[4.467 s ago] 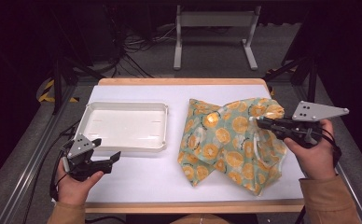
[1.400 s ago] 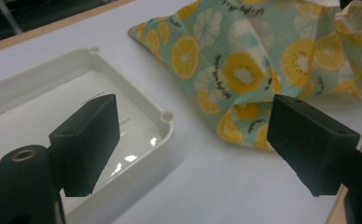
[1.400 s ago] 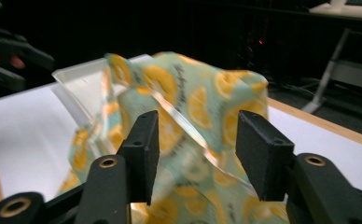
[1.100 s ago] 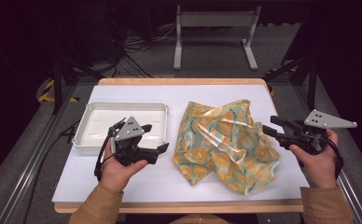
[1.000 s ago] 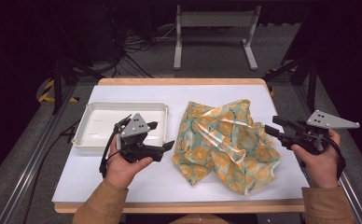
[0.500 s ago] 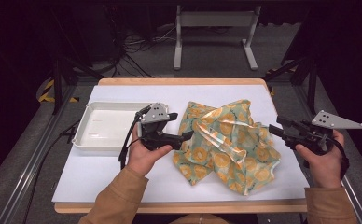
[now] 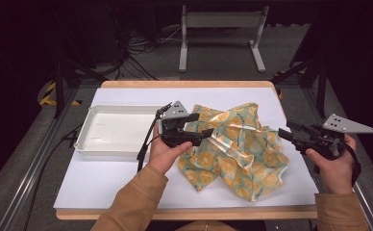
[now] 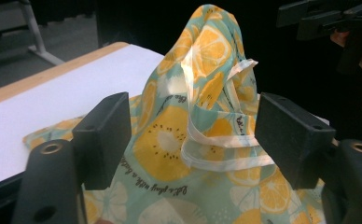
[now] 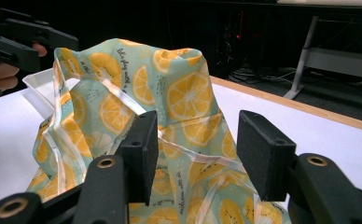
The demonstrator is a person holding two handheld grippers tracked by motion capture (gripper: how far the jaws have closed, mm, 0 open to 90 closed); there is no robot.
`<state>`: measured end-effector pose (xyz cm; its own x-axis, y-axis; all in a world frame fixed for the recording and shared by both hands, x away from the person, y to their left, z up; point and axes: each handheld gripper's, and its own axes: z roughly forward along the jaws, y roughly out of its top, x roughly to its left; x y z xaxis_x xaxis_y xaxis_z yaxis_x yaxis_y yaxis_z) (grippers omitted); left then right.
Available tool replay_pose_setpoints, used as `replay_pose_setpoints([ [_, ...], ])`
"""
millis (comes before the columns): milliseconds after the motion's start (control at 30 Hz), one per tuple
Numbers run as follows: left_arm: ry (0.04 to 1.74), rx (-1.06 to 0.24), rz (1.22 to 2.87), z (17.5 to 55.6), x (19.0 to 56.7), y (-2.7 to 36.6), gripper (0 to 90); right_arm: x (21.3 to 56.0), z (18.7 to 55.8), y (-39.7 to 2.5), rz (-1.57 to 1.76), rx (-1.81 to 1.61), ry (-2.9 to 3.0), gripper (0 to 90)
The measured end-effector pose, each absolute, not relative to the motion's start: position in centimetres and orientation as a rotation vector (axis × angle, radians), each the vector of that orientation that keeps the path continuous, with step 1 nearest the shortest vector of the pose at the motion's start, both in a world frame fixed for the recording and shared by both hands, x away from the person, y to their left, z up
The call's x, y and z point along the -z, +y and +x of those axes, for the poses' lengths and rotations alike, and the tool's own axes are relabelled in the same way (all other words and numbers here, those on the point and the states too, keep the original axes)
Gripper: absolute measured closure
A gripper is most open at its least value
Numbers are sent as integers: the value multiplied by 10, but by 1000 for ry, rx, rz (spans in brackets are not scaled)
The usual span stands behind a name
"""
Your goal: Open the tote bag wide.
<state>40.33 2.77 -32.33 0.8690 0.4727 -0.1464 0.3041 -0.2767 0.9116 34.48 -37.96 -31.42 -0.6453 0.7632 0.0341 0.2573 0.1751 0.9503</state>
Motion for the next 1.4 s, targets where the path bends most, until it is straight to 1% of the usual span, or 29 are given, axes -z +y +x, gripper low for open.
replay_pose_setpoints([
  [33, 584, -175, 1898, 404, 325, 25, 315, 315, 345, -380, 960, -1480, 2004, 496],
  [67, 589, -176, 1909, 405, 326, 23, 333, 315, 345, -380, 959, -1479, 2006, 497],
  [167, 600, -178, 1914, 407, 328, 20, 419, 315, 345, -380, 967, -1479, 2007, 497],
  [233, 597, -161, 1909, 409, 327, 21, 524, 315, 345, -381, 968, -1480, 2007, 497],
  [267, 595, -147, 1905, 409, 327, 21, 625, 315, 345, -381, 967, -1482, 2006, 497],
  [333, 591, -150, 1907, 409, 325, 22, 757, 315, 345, -380, 967, -1483, 2008, 498],
  [400, 586, -150, 1897, 408, 323, 21, 838, 316, 346, -380, 962, -1483, 2008, 498],
  [467, 566, -151, 1900, 407, 320, 20, 876, 316, 347, -380, 965, -1486, 2007, 500],
  [667, 539, -161, 1885, 404, 312, 19, 888, 317, 347, -382, 973, -1491, 2007, 503],
  [1000, 506, -198, 1861, 412, 273, 18, 888, 318, 348, -380, 963, -1499, 2026, 503],
  [1400, 487, -249, 1823, 410, 242, 33, 888, 336, 360, -358, 945, -1420, 2232, 474],
])
